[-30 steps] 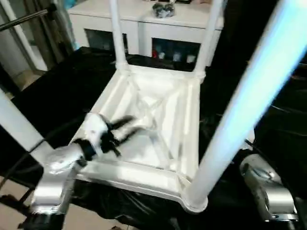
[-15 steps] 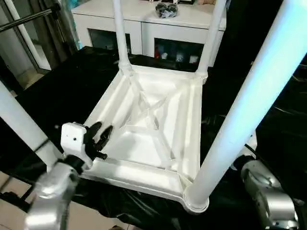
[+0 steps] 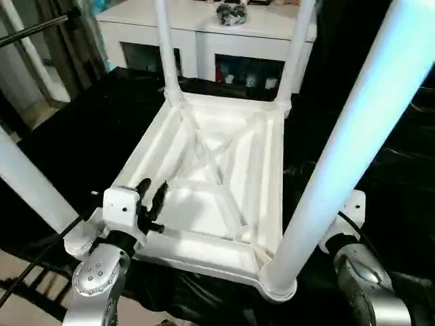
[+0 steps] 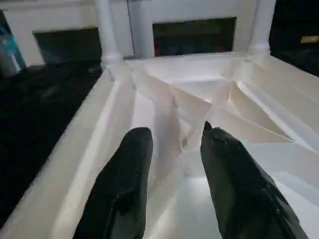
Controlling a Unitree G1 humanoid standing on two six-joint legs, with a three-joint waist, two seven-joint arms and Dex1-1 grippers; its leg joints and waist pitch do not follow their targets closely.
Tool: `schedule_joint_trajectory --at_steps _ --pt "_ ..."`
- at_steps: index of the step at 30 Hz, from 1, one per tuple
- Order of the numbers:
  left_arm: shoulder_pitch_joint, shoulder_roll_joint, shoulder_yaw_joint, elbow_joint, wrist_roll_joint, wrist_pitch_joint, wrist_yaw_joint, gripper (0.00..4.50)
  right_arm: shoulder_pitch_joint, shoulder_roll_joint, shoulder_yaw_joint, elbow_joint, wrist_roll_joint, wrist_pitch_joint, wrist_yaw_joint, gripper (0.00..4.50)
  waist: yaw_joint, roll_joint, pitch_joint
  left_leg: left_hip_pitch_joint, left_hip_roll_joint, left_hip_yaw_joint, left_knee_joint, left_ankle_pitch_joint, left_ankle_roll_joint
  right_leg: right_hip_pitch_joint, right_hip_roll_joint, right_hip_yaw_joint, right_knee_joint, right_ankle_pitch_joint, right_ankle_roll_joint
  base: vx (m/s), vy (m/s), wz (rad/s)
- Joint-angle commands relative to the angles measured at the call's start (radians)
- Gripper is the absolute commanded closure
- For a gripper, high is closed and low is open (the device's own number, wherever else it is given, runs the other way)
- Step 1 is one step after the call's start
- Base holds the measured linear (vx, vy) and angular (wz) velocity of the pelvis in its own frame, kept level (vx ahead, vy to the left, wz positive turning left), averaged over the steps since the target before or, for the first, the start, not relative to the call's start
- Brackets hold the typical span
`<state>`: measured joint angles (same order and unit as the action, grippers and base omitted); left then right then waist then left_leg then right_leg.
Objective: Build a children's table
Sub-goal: Rotate leg to tighten, then flip table
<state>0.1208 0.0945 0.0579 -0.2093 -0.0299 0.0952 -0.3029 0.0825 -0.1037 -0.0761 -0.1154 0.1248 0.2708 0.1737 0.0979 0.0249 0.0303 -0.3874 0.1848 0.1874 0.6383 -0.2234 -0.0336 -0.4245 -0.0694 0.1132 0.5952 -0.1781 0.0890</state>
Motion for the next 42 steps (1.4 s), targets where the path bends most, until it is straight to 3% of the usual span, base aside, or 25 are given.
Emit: schedule_joint_trajectory --at_steps 1,2,3,4,5,6,7,8,9,10,11,12,13,14,15,16,17,19,21,24,28,31,37,38,42 --pt "0.003 0.022 0.007 0.014 0.029 -0.061 0.021 2.63 0.0 0.003 -0.013 -0.013 0.012 0.004 -0.008 1.6 0.022 -0.031 -0.042 -0.017 -0.022 -0.037 0.019 -0.21 0.08 0.055 -0.099 0.157 -0.162 -0.638 -0.083 -0.007 0.223 -0.55" --pt "0.011 0.033 0.001 0.009 0.06 -0.091 0.035 2.63 0.001 0.0 -0.019 -0.013 0.009 -0.001 -0.013 1.6 0.004 -0.021 -0.029 0.009 -0.017 -0.049 -0.044 -0.214 0.081 0.015 -0.004 0.121 -0.144 -0.581 -0.072 -0.007 0.223 -0.55" --pt "0.011 0.033 0.001 0.009 0.062 -0.093 0.036 2.63 0.001 0.0 -0.019 -0.013 0.009 -0.001 -0.014 1.6 -0.027 0.004 -0.028 0.081 0.005 -0.038 -0.107 -0.311 0.049 -0.057 0.106 0.011 -0.089 -0.439 -0.058 -0.048 0.202 -0.46" --pt "0.019 0.039 -0.004 0.006 0.086 -0.117 0.049 2.63 0.001 -0.003 -0.024 -0.013 0.008 -0.004 -0.019 1.6 -0.035 0.012 -0.033 0.087 0.029 -0.032 -0.117 -0.361 0.021 -0.063 0.107 -0.03 -0.059 -0.353 -0.065 -0.069 0.181 -0.4" --pt "0.026 0.035 -0.004 0.005 0.091 -0.132 0.056 2.63 -0.001 -0.004 -0.03 -0.012 0.011 -0.005 -0.022 1.6 -0.038 0.044 -0.045 0.071 0.067 -0.04 -0.144 -0.395 -0.077 -0.034 0.073 -0.073 -0.009 -0.174 -0.096 -0.069 0.181 -0.4" --pt "0.035 0.025 -0.004 0.004 0.082 -0.139 0.06 2.63 -0.005 -0.004 -0.039 -0.009 0.017 -0.009 -0.023 1.6 -0.042 0.056 -0.038 0.029 0.095 -0.108 -0.181 -0.368 -0.128 0.025 0.025 -0.114 0.016 0.014 -0.134 -0.044 0.163 -0.26" --pt "0.041 0.018 -0.003 0.004 0.075 -0.137 0.064 2.63 -0.009 -0.007 -0.043 -0.008 0.019 -0.01 -0.022 1.6 -0.044 0.06 -0.038 0.047 0.116 -0.111 -0.184 -0.335 -0.162 0.014 0.018 -0.127 0.011 0.032 -0.155 -0.018 0.081 0.01" --pt "0.043 0.015 -0.003 0.003 0.074 -0.137 0.072 2.63 -0.013 -0.012 -0.045 -0.006 0.018 -0.009 -0.02 1.6 -0.064 0.056 -0.035 0.057 0.19 -0.138 -0.212 -0.28 -0.157 0.011 0.008 -0.155 0.039 -0.01 -0.162 -0.018 0.081 0.01" --pt "0.044 0.014 -0.003 0.003 0.073 -0.139 0.071 2.63 -0.013 -0.012 -0.046 -0.006 0.018 -0.009 -0.02 1.6 -0.072 0.055 -0.041 0.07 0.228 -0.17 -0.199 -0.155 -0.067 0.002 -0.015 -0.158 0.07 -0.09 -0.137 0.0 0.0 0.0" --pt "0.057 0.005 -0.001 -0.003 0.056 -0.162 0.065 2.63 -0.016 -0.017 -0.05 -0.002 0.019 -0.008 -0.018 1.6 -0.079 0.046 -0.048 0.079 0.225 -0.168 -0.181 -0.092 0.005 0.002 -0.028 -0.153 0.074 -0.105 -0.123 0.0 0.0 0.0" --pt "0.068 0.002 -0.001 -0.012 0.06 -0.149 0.076 2.63 -0.019 -0.025 -0.059 0.004 0.02 -0.011 -0.014 1.6 -0.08 0.03 -0.055 0.07 0.193 -0.156 -0.152 0.023 0.15 0.016 -0.049 -0.139 0.059 -0.086 -0.148 0.0 0.0 0.0" --pt "0.074 0.001 -0.001 -0.017 0.065 -0.141 0.082 2.63 -0.021 -0.03 -0.065 0.008 0.022 -0.013 -0.01 1.6 -0.073 0.012 -0.058 0.028 0.12 -0.111 -0.111 0.009 0.251 0.047 -0.074 -0.118 0.009 0.002 -0.233 -0.054 -0.077 -0.09" --pt "0.08 0.001 0.001 -0.022 0.069 -0.139 0.088 2.63 -0.024 -0.035 -0.071 0.013 0.023 -0.014 -0.007 1.6 -0.069 -0.001 -0.063 0.003 0.058 -0.069 -0.075 -0.017 0.259 0.069 -0.091 -0.11 -0.022 0.085 -0.292 -0.081 -0.107 -0.08" --pt "0.081 0.0 0.001 -0.023 0.07 -0.139 0.089 2.63 -0.024 -0.036 -0.072 0.014 0.023 -0.015 -0.007 1.6 -0.036 -0.026 -0.049 -0.026 -0.028 -0.03 -0.008 -0.026 0.18 0.087 -0.147 -0.101 -0.081 0.01 -0.26 -0.081 -0.107 -0.08" --pt "0.089 -0.001 0.001 -0.025 0.062 -0.146 0.093 2.63 -0.027 -0.043 -0.076 0.02 0.022 -0.019 -0.004 1.6 -0.024 -0.034 -0.037 -0.017 -0.009 -0.042 -0.029 -0.053 0.114 0.081 -0.144 -0.096 -0.099 -0.249 -0.158 -0.085 -0.103 -0.08" --pt "0.098 0.0 -0.001 -0.026 0.051 -0.163 0.087 2.63 -0.03 -0.051 -0.08 0.027 0.023 -0.023 0.001 1.6 -0.019 -0.025 -0.035 -0.021 -0.001 -0.05 -0.045 -0.064 0.093 0.087 -0.136 -0.101 -0.096 -0.36 -0.128 -0.069 -0.074 -0.1" --pt "0.108 0.007 -0.002 0.001 0.038 -0.208 0.068 2.63 -0.036 -0.064 -0.085 0.036 0.03 -0.027 0.017 1.6 -0.018 -0.019 -0.026 -0.015 0.016 -0.054 -0.076 -0.126 0.056 0.077 -0.108 -0.119 -0.107 -0.543 -0.088 -0.069 -0.074 -0.1" --pt "0.111 0.009 0.004 0.049 -0.012 -0.252 0.02 2.63 -0.036 -0.086 -0.079 0.04 0.04 -0.02 0.054 1.6 -0.024 -0.014 -0.018 0.005 0.027 -0.059 -0.1 -0.259 0.021 0.06 -0.083 -0.13 -0.113 -0.662 -0.071 -0.028 -0.018 -0.04" --pt "0.119 0.013 0.007 0.08 -0.085 -0.253 -0.052 2.63 -0.035 -0.114 -0.065 0.044 0.046 -0.013 0.096 1.6 -0.026 -0.009 -0.022 0.025 0.042 -0.065 -0.119 -0.332 0.005 0.059 -0.081 -0.126 -0.108 -0.596 -0.102 0.0 0.0 0.0" --pt "0.142 0.037 0.01 0.077 -0.078 -0.237 -0.065 2.63 -0.033 -0.145 -0.051 0.056 0.035 -0.03 0.125 1.6 -0.029 0.002 -0.024 0.022 0.057 -0.07 -0.133 -0.345 -0.005 0.069 -0.085 -0.121 -0.088 -0.446 -0.161 0.0 0.0 0.0" --pt "0.111 0.052 0.016 0.082 -0.067 -0.2 -0.042 2.63 -0.044 -0.149 -0.05 0.064 0.029 -0.039 0.131 1.6 -0.034 0.003 -0.025 0.027 0.061 -0.067 -0.139 -0.349 -0.018 0.072 -0.083 -0.12 -0.081 -0.324 -0.209 0.002 0.013 0.0" --pt "0.057 0.044 0.017 0.109 -0.07 -0.204 -0.022 2.63 -0.068 -0.127 -0.038 0.073 0.021 -0.041 0.11 1.6 -0.035 -0.012 -0.027 0.024 0.058 -0.058 -0.134 -0.297 -0.004 0.075 -0.087 -0.114 -0.074 -0.252 -0.231 0.0 0.0 0.0" --pt "0.032 0.041 -0.007 0.105 -0.117 -0.188 -0.066 2.63 -0.075 -0.114 -0.007 0.072 0.033 -0.046 0.133 1.6 -0.031 -0.009 -0.038 0.019 0.057 -0.052 -0.12 -0.153 0.045 0.088 -0.094 -0.116 -0.053 -0.087 -0.262 0.0 0.0 0.0" --pt "0.091 0.062 -0.022 0.03 -0.235 -0.16 -0.175 2.63 -0.061 -0.127 -0.014 0.058 0.064 -0.055 0.178 1.6 -0.029 -0.007 -0.039 0.02 0.058 -0.051 -0.118 -0.143 0.051 0.087 -0.095 -0.115 -0.049 -0.067 -0.273 0.0 0.0 0.0" --pt "0.201 0.182 -0.038 -0.067 -0.389 -0.023 -0.369 2.29 -0.04 -0.173 -0.041 0.05 0.142 -0.038 0.29 1.27 -0.029 0.002 -0.033 0.019 0.058 -0.049 -0.121 -0.179 0.071 0.085 -0.087 -0.117 -0.048 -0.075 -0.291 0.0 0.0 0.0"
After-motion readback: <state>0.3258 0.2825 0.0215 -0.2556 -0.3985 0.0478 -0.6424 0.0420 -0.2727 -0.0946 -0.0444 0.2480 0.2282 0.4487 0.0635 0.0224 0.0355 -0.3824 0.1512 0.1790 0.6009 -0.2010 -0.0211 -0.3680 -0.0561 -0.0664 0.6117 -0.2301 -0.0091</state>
